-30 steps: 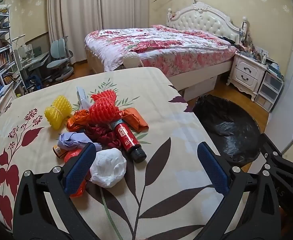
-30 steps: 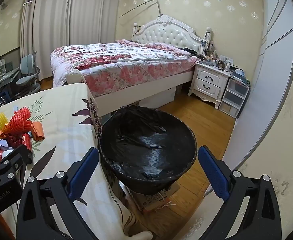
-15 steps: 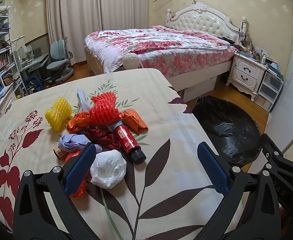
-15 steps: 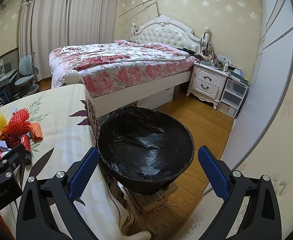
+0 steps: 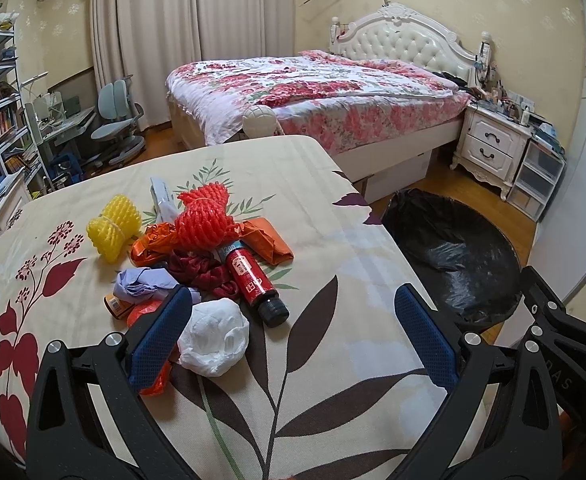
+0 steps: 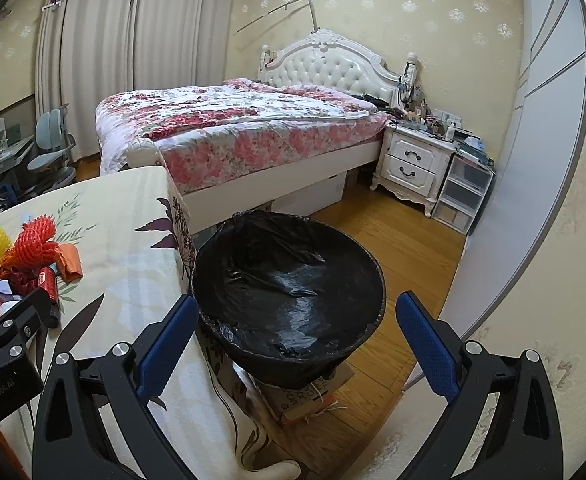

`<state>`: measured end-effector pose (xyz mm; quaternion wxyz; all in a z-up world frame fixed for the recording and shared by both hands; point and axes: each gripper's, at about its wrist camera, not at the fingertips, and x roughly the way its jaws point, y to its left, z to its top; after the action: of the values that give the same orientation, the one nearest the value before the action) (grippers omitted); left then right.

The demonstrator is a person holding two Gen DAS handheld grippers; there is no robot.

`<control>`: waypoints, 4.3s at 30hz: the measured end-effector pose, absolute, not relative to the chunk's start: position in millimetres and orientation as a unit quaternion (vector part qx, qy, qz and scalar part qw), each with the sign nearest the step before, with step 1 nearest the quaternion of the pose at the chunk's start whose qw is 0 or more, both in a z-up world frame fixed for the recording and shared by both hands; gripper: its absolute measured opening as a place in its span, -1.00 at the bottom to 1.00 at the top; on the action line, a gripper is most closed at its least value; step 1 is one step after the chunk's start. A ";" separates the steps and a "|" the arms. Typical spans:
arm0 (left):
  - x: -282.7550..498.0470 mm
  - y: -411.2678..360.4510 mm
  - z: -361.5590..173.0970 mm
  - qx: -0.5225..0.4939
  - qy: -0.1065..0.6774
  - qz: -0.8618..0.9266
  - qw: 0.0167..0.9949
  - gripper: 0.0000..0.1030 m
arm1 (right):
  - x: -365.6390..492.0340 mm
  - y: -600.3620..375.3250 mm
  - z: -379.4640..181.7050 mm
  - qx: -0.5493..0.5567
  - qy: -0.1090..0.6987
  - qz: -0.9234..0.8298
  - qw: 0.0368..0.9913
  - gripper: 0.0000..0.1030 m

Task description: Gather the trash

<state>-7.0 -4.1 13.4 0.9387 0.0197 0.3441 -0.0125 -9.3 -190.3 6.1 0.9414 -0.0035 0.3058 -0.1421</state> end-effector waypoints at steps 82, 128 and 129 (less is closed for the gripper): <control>-25.2 103.5 -30.6 -0.003 0.404 0.044 0.914 0.41 | -1.4 -113.3 -15.4 -0.025 0.356 -0.046 0.933 0.87; -48.4 204.0 -30.9 -0.066 0.406 0.087 0.907 -0.06 | 11.5 22.6 -25.9 -0.041 0.404 0.131 0.904 -0.14; -47.7 204.5 -32.1 -0.069 0.408 0.087 0.906 -0.04 | 10.8 23.9 -26.2 -0.040 0.406 0.135 0.903 -0.17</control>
<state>-47.7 204.5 -32.1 0.9064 -0.0685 0.4078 0.0867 10.8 23.9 -26.2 0.9031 -0.0401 0.4057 0.1349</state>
